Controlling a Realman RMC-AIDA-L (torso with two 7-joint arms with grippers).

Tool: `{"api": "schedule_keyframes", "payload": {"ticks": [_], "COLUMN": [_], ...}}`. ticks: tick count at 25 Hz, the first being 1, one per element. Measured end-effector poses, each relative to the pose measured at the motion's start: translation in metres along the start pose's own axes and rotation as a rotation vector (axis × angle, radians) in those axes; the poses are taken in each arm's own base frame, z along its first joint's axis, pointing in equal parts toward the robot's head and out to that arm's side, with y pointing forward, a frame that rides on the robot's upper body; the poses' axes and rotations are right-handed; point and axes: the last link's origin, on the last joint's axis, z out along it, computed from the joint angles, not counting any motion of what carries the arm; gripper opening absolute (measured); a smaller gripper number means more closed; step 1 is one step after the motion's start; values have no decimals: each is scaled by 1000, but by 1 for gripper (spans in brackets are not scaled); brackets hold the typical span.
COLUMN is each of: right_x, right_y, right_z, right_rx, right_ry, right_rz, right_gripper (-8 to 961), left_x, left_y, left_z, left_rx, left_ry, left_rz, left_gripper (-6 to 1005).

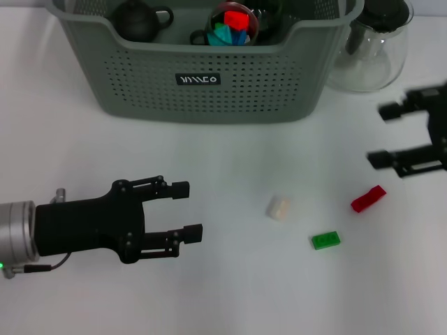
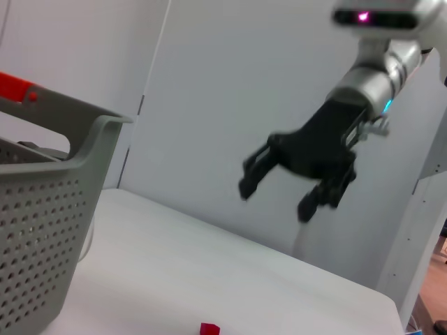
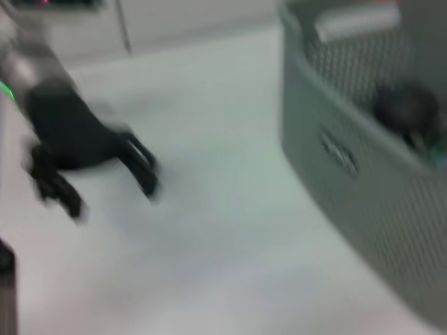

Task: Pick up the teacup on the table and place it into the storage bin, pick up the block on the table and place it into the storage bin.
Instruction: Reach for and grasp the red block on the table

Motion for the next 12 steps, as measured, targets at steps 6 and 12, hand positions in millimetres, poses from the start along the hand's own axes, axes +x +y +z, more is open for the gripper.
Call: {"api": "schedule_keyframes", "payload": {"ticks": [6, 12], "right_x": [18, 23], "right_y": [-9, -16], "right_z": [19, 43], "right_rx": [5, -12], "right_ry": [198, 308], "right_rz": [90, 105], "right_gripper": [806, 791], "left_x": [1, 0], "left_y": [-1, -2], "left_z": [1, 1], "left_rx": [0, 8], "left_ry": [0, -4], "left_rz": [2, 1], "left_gripper": [763, 763]}}
